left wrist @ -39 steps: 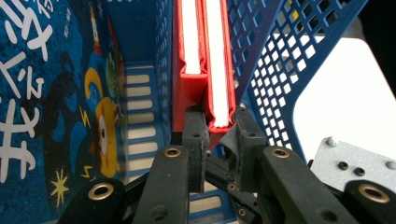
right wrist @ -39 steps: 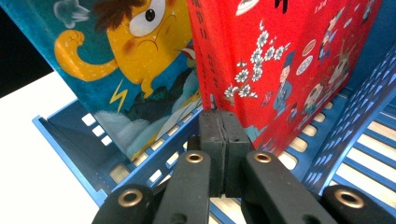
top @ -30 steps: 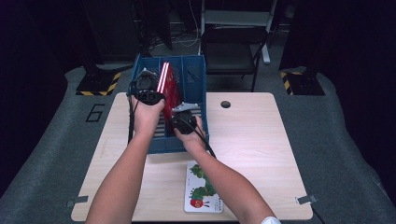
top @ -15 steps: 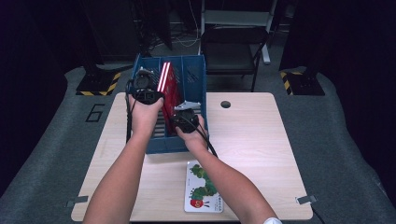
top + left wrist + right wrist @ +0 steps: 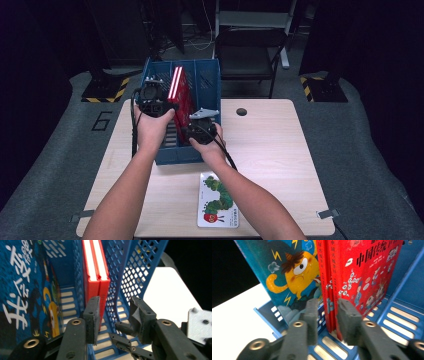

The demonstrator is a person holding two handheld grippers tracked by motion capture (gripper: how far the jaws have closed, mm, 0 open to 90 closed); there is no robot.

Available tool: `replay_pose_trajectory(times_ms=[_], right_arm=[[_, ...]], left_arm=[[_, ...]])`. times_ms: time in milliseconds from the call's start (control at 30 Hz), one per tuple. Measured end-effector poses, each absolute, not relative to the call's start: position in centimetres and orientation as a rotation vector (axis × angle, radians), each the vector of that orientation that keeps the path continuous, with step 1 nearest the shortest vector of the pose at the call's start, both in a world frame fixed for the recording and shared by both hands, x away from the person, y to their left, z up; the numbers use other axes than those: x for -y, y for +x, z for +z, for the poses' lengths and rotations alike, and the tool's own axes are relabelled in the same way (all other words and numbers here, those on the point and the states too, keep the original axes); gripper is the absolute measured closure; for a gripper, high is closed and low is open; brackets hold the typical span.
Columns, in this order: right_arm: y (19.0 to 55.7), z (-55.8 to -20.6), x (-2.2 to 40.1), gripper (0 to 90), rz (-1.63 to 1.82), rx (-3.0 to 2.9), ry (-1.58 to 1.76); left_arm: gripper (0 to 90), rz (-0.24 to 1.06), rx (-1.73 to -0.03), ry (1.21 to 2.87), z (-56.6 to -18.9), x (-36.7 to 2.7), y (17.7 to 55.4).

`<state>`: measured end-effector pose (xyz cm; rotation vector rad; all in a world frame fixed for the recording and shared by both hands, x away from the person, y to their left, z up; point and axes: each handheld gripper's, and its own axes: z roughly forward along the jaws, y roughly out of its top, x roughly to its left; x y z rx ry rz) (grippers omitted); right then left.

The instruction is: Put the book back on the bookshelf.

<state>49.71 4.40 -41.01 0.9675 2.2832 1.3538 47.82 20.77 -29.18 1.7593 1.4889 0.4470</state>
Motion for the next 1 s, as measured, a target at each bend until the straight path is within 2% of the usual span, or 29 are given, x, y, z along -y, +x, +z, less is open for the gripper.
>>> replay_pose_trajectory(times_ms=[300, 633, 1000], right_arm=[[47.8, -40.7, -3.1, 55.4, 1.35, -2.313, 0.983], [45.9, -40.7, -0.4, 52.8, 1.358, -2.323, 0.971], [43.3, -40.4, 1.8, 50.4, 1.345, -2.304, 0.972]], left_arm=[[53.7, 0.413, -1.402, 1.772, -30.4, -21.3, 45.8], [52.1, 0.371, -1.33, 1.793, -31.3, -21.6, 43.7], [49.1, 0.379, -1.264, 1.834, -32.7, -22.6, 41.4]])
